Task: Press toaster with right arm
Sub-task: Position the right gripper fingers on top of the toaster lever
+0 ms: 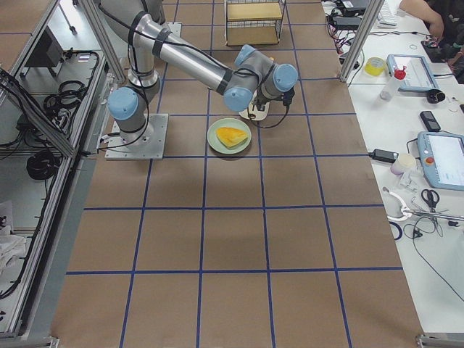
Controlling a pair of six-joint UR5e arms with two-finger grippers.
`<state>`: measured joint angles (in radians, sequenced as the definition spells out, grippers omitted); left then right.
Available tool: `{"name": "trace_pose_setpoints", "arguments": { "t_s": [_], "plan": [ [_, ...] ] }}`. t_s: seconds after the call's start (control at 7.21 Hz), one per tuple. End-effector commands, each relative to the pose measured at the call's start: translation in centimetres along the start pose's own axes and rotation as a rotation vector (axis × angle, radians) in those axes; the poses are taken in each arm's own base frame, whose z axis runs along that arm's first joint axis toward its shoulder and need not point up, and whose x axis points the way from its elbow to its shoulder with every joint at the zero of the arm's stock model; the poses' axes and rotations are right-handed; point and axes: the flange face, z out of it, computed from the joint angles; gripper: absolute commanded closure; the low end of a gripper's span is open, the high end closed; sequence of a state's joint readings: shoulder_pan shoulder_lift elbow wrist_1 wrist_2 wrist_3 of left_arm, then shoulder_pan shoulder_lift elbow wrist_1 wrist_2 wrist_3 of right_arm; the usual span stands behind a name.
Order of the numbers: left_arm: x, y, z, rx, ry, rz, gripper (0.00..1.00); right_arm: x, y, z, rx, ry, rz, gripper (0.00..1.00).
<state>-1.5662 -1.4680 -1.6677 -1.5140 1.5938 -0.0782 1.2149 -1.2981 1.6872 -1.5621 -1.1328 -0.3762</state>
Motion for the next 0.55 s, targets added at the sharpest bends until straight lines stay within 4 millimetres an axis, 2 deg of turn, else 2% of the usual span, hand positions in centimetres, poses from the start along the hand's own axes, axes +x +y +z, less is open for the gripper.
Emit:
{"name": "trace_pose_setpoints", "arguments": {
  "t_s": [0.0, 0.42],
  "plan": [
    [0.0, 0.0, -0.01, 0.0, 0.0, 0.0, 0.0, -0.2, 0.31, -0.23, 0.0, 0.004, 0.003, 1.0],
    [0.0, 0.02, 0.06, -0.001, 0.0, 0.0, 0.0, 0.28, 0.29, 0.63, -0.014, 0.002, 0.004, 1.0]
  ]
}}
